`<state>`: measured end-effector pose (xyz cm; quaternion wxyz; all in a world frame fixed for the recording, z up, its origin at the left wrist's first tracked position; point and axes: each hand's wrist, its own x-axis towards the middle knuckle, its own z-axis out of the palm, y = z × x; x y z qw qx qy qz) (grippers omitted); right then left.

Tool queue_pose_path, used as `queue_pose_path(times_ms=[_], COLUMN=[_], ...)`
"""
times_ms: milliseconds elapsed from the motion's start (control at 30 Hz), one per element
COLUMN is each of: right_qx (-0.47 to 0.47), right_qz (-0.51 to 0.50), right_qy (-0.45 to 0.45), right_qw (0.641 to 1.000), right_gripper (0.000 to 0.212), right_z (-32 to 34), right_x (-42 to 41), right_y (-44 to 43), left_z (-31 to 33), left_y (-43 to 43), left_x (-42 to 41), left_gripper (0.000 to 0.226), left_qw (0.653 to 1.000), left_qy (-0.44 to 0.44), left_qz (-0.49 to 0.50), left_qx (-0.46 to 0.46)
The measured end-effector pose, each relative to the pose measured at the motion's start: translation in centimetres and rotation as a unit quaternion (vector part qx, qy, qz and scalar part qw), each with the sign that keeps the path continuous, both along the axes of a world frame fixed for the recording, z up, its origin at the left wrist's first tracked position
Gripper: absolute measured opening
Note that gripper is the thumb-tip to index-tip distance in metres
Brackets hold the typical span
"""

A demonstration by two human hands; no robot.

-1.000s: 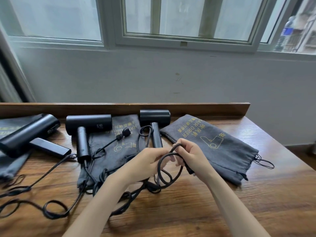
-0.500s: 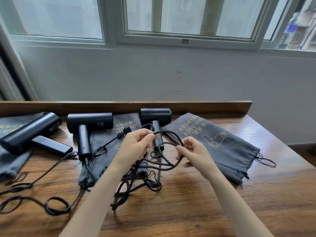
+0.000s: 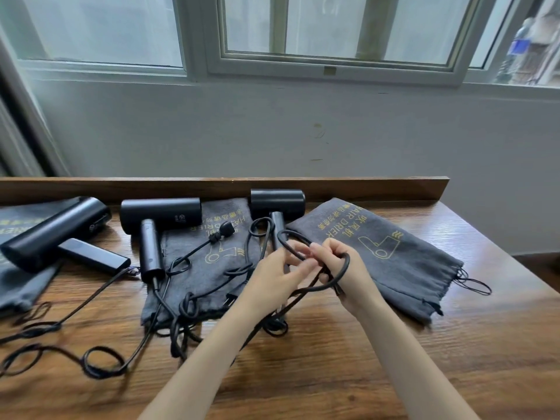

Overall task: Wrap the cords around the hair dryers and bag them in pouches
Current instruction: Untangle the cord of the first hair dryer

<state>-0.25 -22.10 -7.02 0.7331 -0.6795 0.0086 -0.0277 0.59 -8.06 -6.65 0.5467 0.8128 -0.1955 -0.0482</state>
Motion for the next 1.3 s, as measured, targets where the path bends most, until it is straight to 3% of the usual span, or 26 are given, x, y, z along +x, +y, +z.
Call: queue_pose_path(times_ms=[167, 233, 400, 500, 567, 700, 767, 867, 933, 1033, 1133, 1233, 1300], right_qx=[-0.086, -0.167, -0.377, -0.434, -0.473, -0.379, -0.380, -0.387, -0.342, -0.278, -0.217, -0.156, -0.118], right_qz=[0.005, 0.026, 0.200, 0.252, 0.234, 0.222, 0.195, 0.169, 0.127, 0.047, 0.023, 0.001, 0.003], right_qy=[-0.002, -0.015, 0.009, -0.001, -0.025, -0.091, -0.113, -0.104, -0.092, -0.100, -0.094, -0.088, -0.089], right_qw=[0.996, 0.986, 0.904, 0.865, 0.849, 0.894, 0.897, 0.901, 0.927, 0.954, 0.971, 0.984, 0.989], right_gripper=[0.029, 0.027, 0.051, 0.060, 0.066, 0.050, 0.040, 0.029, 0.022, 0.015, 0.019, 0.022, 0.022], right_z=[-1.1, -1.0, 0.6, 2.1, 2.4, 1.3, 0.8, 1.3, 2.3, 3.9, 4.7, 6.0, 7.0], right_x=[-0.2, -0.7, -1.3, -1.8, -1.9, -1.1, -0.5, -0.1, 0.2, 1.0, 1.7, 2.1, 2.4], right_y=[-2.8, -4.5, -4.6, -3.4, -1.4, 3.5, 4.1, 4.2, 3.8, 2.5, 1.7, 1.6, 1.2], left_z=[1.6, 2.3, 3.2, 4.2, 5.3, 7.6, 8.4, 9.1, 9.2, 8.7, 7.0, 4.8, 3.2], left_y=[1.9, 3.3, 3.2, 2.0, 0.9, -0.6, -0.1, 1.5, 3.1, 5.8, 8.3, 10.3, 11.6], left_x=[1.3, 2.2, 2.3, 1.7, 1.1, 0.5, 0.7, 0.9, 0.9, 0.6, 0.0, -0.8, -1.4], left_gripper=[0.023, 0.023, 0.022, 0.022, 0.025, 0.029, 0.029, 0.029, 0.030, 0.035, 0.037, 0.024, 0.019], left_qw=[0.973, 0.967, 0.984, 0.975, 0.956, 0.893, 0.865, 0.846, 0.835, 0.850, 0.914, 0.980, 0.996], left_qy=[-0.006, -0.069, -0.074, -0.030, 0.019, 0.100, 0.129, 0.157, 0.185, 0.236, 0.243, 0.154, 0.025], left_qz=[0.105, 0.135, 0.067, 0.020, -0.014, -0.062, -0.071, -0.088, -0.109, -0.134, -0.105, -0.026, -0.027], left_qx=[-0.204, -0.204, -0.146, -0.220, -0.292, -0.435, -0.480, -0.502, -0.506, -0.452, -0.308, -0.126, 0.079])
